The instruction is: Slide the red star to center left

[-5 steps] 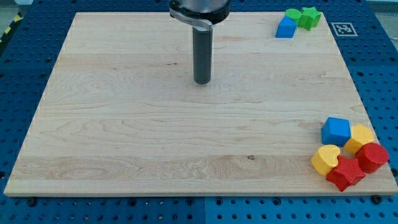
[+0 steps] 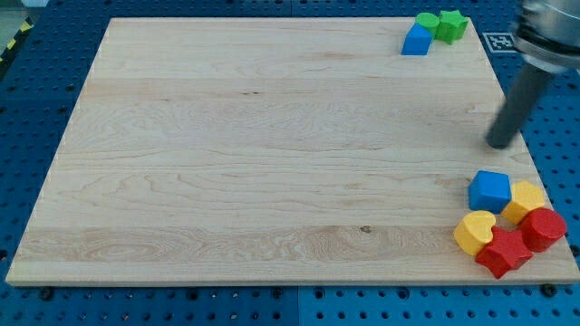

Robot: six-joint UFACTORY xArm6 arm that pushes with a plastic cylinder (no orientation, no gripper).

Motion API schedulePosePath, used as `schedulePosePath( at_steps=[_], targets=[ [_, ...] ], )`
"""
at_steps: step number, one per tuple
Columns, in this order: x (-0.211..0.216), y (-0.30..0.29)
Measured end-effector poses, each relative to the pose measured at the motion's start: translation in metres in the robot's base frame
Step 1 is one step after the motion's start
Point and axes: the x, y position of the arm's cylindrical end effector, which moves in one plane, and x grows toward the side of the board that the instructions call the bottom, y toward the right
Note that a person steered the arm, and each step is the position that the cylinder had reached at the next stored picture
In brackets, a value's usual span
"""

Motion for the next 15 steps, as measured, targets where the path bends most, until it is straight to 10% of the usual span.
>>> schedulePosePath(
  at_steps=[2,7,15],
  targets=[
    [0.093,0.059],
    [0.142,0.03],
    [0.142,-0.056]
  ],
)
